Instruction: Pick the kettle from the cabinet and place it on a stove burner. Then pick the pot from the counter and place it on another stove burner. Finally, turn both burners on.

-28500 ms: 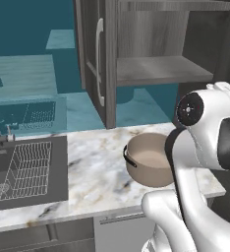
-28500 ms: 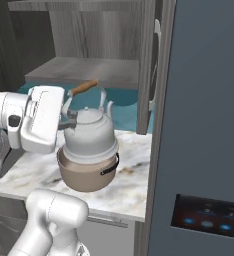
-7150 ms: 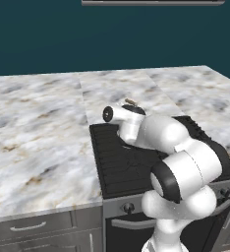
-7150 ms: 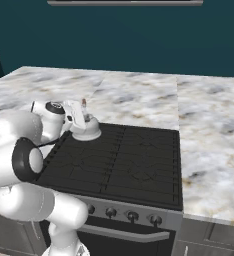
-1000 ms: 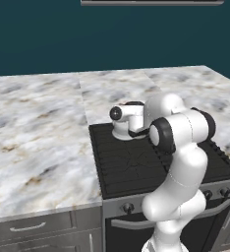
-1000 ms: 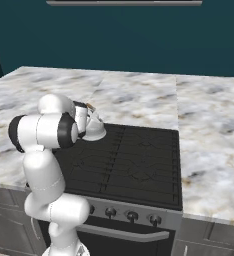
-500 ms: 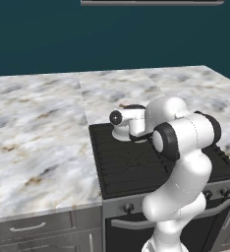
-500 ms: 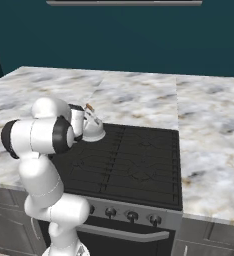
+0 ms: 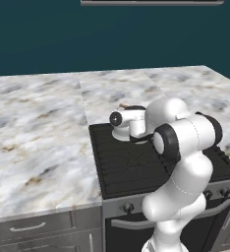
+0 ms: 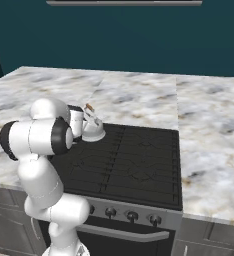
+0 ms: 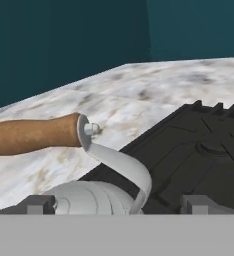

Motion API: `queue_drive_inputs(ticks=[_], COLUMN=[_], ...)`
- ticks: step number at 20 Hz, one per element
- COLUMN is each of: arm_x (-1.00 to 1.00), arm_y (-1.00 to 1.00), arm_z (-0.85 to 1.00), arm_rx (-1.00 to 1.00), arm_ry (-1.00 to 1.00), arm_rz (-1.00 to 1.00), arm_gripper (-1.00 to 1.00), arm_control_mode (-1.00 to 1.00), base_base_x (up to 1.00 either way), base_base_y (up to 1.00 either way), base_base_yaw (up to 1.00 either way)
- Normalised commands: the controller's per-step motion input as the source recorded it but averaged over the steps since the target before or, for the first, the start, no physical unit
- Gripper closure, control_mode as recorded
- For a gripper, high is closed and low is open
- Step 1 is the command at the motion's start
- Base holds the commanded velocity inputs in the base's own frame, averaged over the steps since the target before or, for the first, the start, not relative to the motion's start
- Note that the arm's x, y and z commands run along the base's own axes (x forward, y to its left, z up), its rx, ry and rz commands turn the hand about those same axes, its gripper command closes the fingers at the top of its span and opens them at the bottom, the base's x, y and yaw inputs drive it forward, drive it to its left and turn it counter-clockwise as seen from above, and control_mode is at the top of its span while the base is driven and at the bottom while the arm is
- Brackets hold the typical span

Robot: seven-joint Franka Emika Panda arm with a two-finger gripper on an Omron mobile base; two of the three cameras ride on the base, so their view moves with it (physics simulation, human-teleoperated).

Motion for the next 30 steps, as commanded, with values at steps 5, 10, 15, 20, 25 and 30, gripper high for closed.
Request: queue_drive_inputs(ticks=[5, 10, 15, 20, 25, 30], arm_x=[-0.15, -0.20, -0.23, -0.20, -0.32, -0.46], arm_y=[0.10, 0.13, 0.17, 0.14, 0.10, 0.09], arm_z=[0.03, 0.09, 0.26, 0.35, 0.35, 0.27], arm_rx=[0.00, 0.00, 0.00, 0.00, -0.01, 0.00], arm_ry=[-0.01, 0.00, 0.00, 0.00, 0.00, 0.00], arm_rz=[-0.01, -0.03, -0.05, -0.05, -0.06, -0.05], arm_gripper=[-1.00, -1.00, -1.00, -1.00, -1.00, -1.00], arm_control_mode=[-1.00, -1.00, -1.00, -1.00, -1.00, -1.00], base_base_x=[0.00, 0.00, 0.00, 0.00, 0.00, 0.00], base_base_y=[0.00, 0.00, 0.00, 0.00, 0.00, 0.00], base_base_yaw=[0.00, 0.00, 0.00, 0.00, 0.00, 0.00])
